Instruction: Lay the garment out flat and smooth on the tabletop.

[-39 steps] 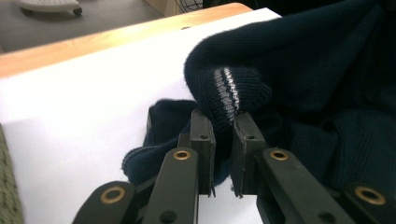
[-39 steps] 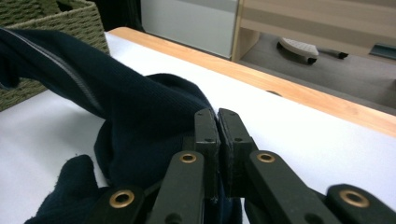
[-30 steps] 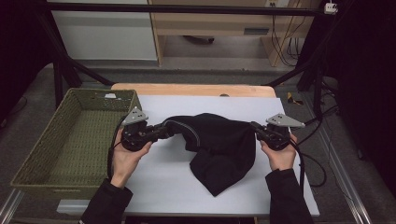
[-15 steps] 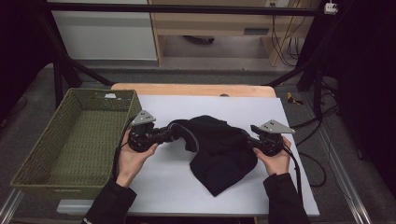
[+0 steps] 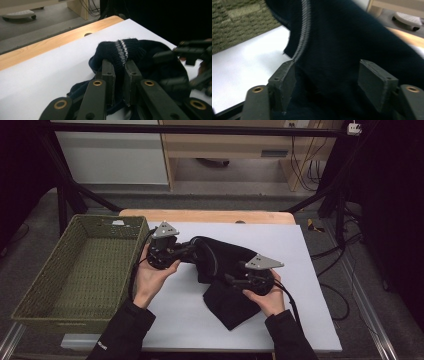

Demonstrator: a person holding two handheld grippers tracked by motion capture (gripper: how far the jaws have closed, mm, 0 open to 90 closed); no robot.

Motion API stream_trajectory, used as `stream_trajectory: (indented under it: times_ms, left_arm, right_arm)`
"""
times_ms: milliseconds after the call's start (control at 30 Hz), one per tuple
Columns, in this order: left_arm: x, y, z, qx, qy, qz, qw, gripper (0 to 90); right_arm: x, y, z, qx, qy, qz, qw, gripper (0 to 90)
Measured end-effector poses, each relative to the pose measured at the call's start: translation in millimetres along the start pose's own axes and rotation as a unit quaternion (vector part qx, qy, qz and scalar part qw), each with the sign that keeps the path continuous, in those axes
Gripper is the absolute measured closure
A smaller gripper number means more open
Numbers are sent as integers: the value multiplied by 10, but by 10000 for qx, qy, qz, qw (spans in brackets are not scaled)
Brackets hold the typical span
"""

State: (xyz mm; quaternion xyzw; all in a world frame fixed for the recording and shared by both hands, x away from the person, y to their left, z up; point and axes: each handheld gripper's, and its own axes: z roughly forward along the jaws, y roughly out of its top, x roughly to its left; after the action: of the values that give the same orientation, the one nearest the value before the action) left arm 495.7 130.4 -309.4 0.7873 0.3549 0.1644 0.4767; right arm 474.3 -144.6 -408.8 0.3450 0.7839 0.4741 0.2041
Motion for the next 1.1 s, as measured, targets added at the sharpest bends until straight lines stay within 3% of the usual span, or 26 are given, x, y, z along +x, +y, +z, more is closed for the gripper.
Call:
stream_trajectory:
  times_ms: [167,367,400,500,600,667,967,1100]
  left_arm:
    - [-36,94,3,-22,-55,35,10000,809]
    - [-84,159,-27,-58,-102,123,9999,809]
    - [-88,163,-31,-66,-109,129,9998,809]
    - [-73,155,-51,-53,-100,137,9998,809]
    - [-20,128,-79,-31,-113,108,9999,809]
    - [9,114,-87,-23,-154,63,9999,809]
    - [46,85,-32,103,-192,53,9997,808]
    - [62,27,-9,194,-233,61,9995,807]
  right_arm:
    - [128,14,165,17,-44,-77,10000,217]
    - [239,71,416,54,-178,-140,9997,208]
    - [248,83,451,43,-246,-178,9995,230]
    - [236,100,458,-44,-603,-355,9975,509]
    - [148,126,355,-107,-727,-221,9970,751]
    - [91,146,273,-153,-787,-204,9966,804]
    - [-174,300,-178,-557,-784,115,9953,818]
    - [-238,368,-356,-670,-697,152,9952,819]
